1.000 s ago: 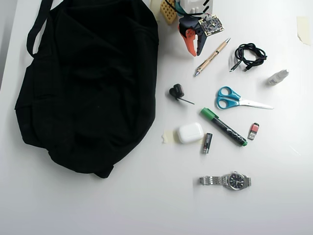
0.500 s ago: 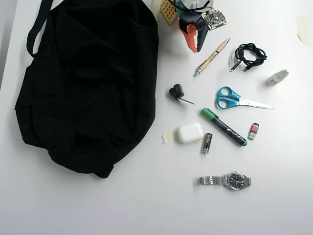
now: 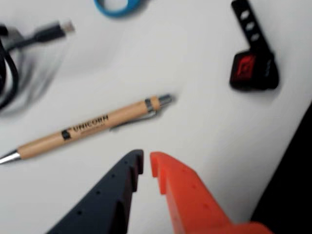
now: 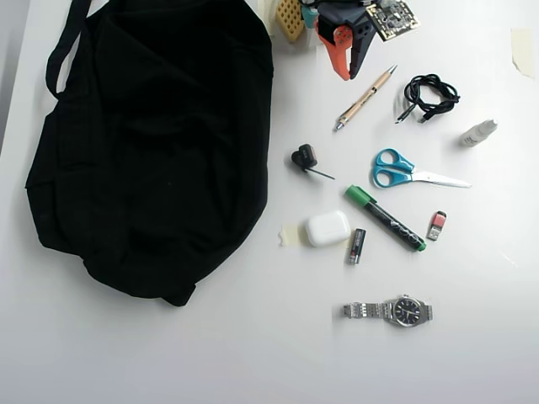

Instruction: Put the whiteboard marker into the black bag

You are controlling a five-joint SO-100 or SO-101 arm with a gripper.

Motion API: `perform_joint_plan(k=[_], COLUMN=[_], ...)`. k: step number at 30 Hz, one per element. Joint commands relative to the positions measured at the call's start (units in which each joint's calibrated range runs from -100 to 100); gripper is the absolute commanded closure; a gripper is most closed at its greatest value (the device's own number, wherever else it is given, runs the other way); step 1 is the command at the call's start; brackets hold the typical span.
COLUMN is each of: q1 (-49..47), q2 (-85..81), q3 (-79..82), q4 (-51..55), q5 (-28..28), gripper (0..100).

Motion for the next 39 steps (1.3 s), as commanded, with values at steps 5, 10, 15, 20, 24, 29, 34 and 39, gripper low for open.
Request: perform_joint_plan(k=[5, 10, 15, 20, 24, 29, 34, 39], q1=[0.9, 0.6, -0.9, -1.2, -0.9, -1.0, -1.3, -2.5], q2=[35.3, 47.3, 55.8, 63.5, 70.2, 83.6, 92.5, 96.0], q3=[-33.2, -43.5, -51.5, -59.8, -67.3, -82.8, -92.3, -94.4], q4=[2.7, 2.7, 2.7, 2.7, 2.0, 2.5, 2.7, 2.4], q5=[0.2, 0.2, 1.8, 6.1, 6.7, 6.7, 6.5, 6.0], gripper=[98, 96, 88, 85, 86, 85, 83, 77])
